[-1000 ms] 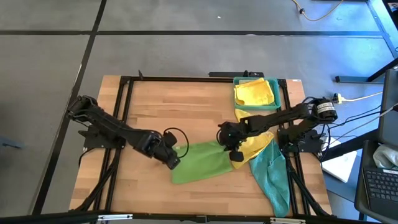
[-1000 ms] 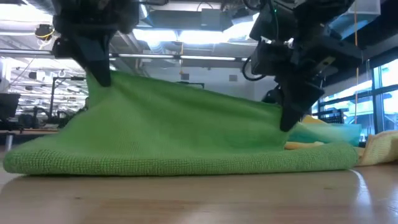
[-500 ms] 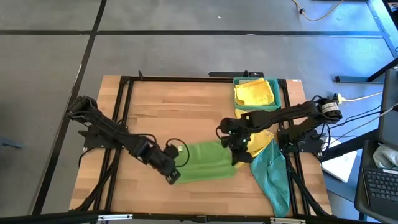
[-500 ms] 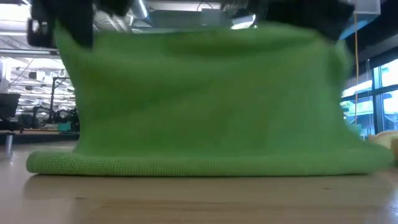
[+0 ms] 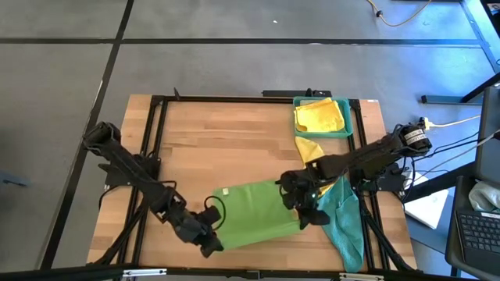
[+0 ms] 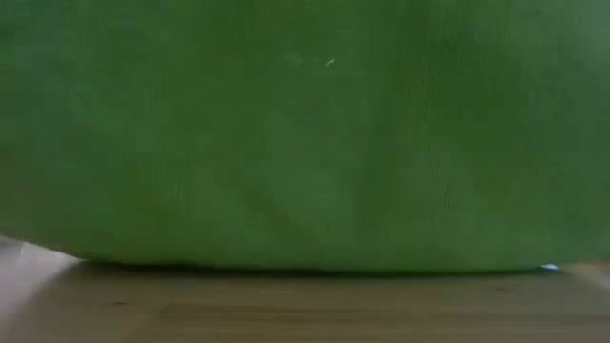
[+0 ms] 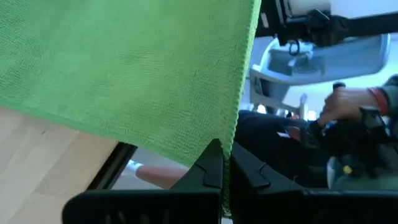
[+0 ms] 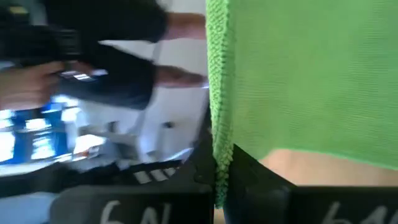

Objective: Fold microfiber towels
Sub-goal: Fold the green microfiber cloth

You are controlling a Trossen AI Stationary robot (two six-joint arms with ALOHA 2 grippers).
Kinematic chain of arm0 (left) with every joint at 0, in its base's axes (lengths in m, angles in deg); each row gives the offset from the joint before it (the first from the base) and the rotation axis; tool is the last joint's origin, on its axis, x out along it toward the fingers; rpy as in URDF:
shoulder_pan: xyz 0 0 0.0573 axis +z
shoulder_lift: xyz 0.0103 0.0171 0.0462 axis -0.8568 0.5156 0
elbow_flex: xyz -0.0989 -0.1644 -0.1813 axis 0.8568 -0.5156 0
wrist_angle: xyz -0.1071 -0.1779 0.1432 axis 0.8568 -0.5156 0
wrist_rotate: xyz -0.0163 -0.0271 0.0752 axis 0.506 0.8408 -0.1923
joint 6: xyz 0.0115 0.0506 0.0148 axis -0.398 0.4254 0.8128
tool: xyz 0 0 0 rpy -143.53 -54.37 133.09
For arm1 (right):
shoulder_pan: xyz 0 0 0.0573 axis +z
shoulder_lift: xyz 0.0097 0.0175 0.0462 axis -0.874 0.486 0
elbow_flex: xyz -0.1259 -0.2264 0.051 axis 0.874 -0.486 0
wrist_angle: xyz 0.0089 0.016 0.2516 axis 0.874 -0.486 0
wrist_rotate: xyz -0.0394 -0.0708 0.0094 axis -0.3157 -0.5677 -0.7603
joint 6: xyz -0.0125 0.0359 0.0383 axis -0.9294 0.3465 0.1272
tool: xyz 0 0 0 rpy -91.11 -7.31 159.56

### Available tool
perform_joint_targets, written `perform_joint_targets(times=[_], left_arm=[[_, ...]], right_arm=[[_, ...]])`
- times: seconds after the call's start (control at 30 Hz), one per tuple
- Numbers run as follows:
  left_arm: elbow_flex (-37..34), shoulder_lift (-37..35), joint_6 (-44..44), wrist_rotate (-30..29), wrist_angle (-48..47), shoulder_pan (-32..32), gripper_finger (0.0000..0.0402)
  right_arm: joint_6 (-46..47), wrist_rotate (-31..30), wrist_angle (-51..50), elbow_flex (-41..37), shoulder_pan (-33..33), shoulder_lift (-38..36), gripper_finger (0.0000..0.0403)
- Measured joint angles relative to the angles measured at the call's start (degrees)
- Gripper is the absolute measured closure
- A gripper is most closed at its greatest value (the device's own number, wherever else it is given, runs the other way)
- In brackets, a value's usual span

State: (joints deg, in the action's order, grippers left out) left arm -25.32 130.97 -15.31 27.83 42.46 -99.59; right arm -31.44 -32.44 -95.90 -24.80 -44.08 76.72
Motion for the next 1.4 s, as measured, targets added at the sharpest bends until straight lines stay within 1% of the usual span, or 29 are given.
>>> perform_joint_targets(times=[0.1,0.17,0.23,0.3,0.43,0.6,0.67,0.7,0.83,0.97,1.23,1.4], left_arm=[[0.0,1.7,-2.4,-3.3,-0.7,-1.2,0.0402],[0.0,3.3,-3.9,-3.7,-0.3,-1.3,0.0401],[0.0,5.2,-4.5,-3.6,-0.5,-1.4,0.0402],[0.0,7.1,-4.5,-4.0,-2.0,-1.3,0.0402],[0.0,9.9,-4.6,-4.0,-6.0,-0.2,0.0401],[0.0,10.4,0.4,-5.5,-12.1,2.2,0.0402],[0.0,10.3,2.2,-5.6,-15.4,3.5,0.0402],[0.0,10.2,3.2,-5.6,-17.1,4.1,0.0401],[0.0,10.1,6.0,-5.6,-24.0,6.2,0.0402],[0.0,10.1,9.2,-5.7,-28.5,8.1,0.0401],[0.0,10.1,14.3,-6.7,-33.8,11.8,0.0401],[0.0,10.1,16.5,-9.9,-37.7,13.5,0.0401]], right_arm=[[-1.4,-6.6,0.1,0.0,1.4,0.4,0.0395],[-2.0,-9.4,0.4,-0.1,2.1,0.8,0.0395],[-2.4,-10.9,0.9,-0.7,2.7,1.3,0.0395],[-3.0,-13.5,0.8,-1.5,3.1,1.8,0.0395],[-3.2,-22.7,0.9,-3.4,3.4,2.1,0.0395],[-3.6,-36.7,0.5,-5.1,2.3,2.1,0.0395],[-4.6,-40.7,0.3,-5.4,1.3,2.1,0.0395],[-5.4,-41.7,0.1,-5.4,0.7,2.1,0.0395],[-7.3,-42.0,0.8,-5.4,-1.3,2.1,0.0395],[-8.5,-41.7,1.2,-5.4,-2.6,2.1,0.0395],[-9.0,-41.7,1.4,-5.4,-5.5,2.1,0.0395],[-9.0,-42.1,2.5,-5.4,-7.6,2.1,0.0395]])
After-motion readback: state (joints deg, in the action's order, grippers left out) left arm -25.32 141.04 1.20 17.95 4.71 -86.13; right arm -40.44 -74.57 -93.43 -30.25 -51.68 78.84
